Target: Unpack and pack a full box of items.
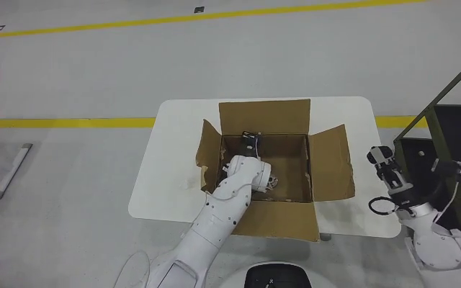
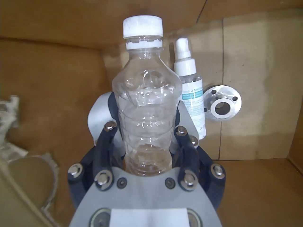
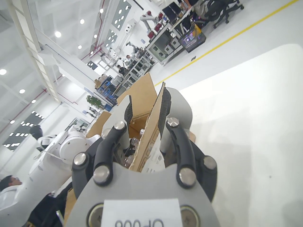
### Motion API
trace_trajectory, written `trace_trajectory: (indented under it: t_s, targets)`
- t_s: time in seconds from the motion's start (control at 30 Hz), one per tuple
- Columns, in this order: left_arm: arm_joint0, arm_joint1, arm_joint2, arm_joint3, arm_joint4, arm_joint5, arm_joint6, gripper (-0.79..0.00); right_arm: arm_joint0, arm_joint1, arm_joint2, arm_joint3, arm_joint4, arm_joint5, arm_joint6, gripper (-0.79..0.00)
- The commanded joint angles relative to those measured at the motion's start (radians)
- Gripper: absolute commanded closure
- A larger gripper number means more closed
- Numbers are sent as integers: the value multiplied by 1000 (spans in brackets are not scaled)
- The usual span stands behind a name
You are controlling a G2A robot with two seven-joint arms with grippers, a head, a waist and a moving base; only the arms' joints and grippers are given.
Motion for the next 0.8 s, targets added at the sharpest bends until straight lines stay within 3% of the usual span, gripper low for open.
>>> trace_trajectory:
  t_s: [0.0, 0.2, 0.43, 0.5, 0.57, 0.77]
  targets:
    - [21, 8, -23, -66, 4, -13, -29, 0, 7, 1, -11, 14, 43, -11, 47, -249]
    - [110, 36, -103, -279, 27, -51, -109, 0, 25, 2, -48, 44, 134, -29, 152, -265]
    - [209, 59, -188, -477, 39, -92, -172, 0, 48, 8, -71, 80, 164, 19, 260, -243]
    - [225, 62, -209, -517, 27, -90, -178, 0, 55, 8, -79, 90, 176, 22, 268, -175]
    - [236, 63, -226, -547, 10, -91, -177, 0, 63, 8, -85, 103, 174, 34, 272, 0]
    - [240, 62, -243, -606, -28, -98, -186, 0, 69, 8, -80, 115, 182, 37, 238, 0]
